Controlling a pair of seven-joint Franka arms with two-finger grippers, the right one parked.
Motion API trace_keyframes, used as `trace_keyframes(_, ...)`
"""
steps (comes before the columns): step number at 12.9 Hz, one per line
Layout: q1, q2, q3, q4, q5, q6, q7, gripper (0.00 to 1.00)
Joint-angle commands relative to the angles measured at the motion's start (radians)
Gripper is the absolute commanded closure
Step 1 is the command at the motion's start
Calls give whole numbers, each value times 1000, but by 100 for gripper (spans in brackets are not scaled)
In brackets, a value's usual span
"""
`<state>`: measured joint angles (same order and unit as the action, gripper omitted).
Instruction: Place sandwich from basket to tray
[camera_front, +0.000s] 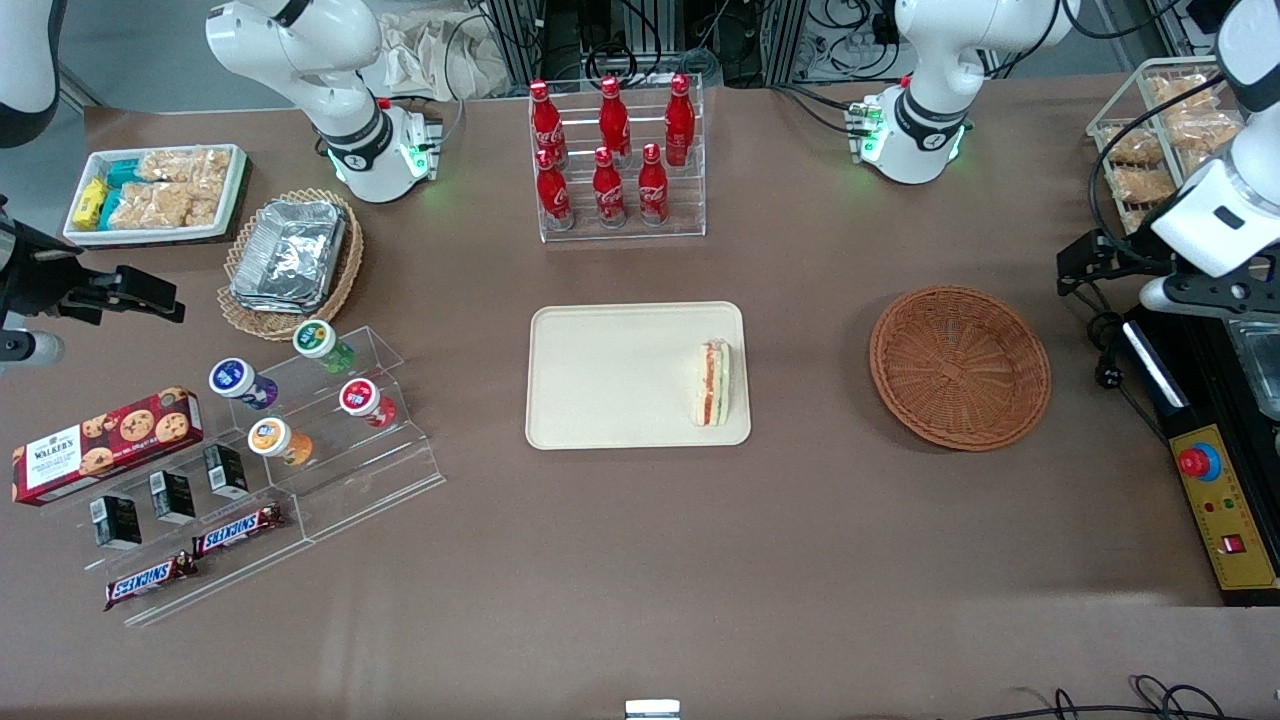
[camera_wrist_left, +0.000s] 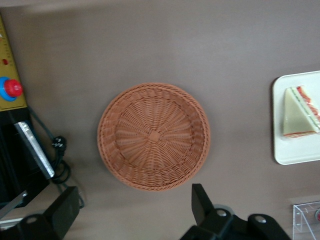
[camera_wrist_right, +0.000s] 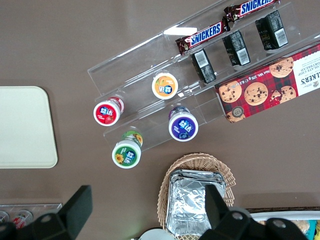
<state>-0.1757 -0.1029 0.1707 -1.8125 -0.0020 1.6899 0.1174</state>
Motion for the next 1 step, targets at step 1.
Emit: trace_keyframes(1, -5, 48, 4, 64, 25, -36, 22, 0)
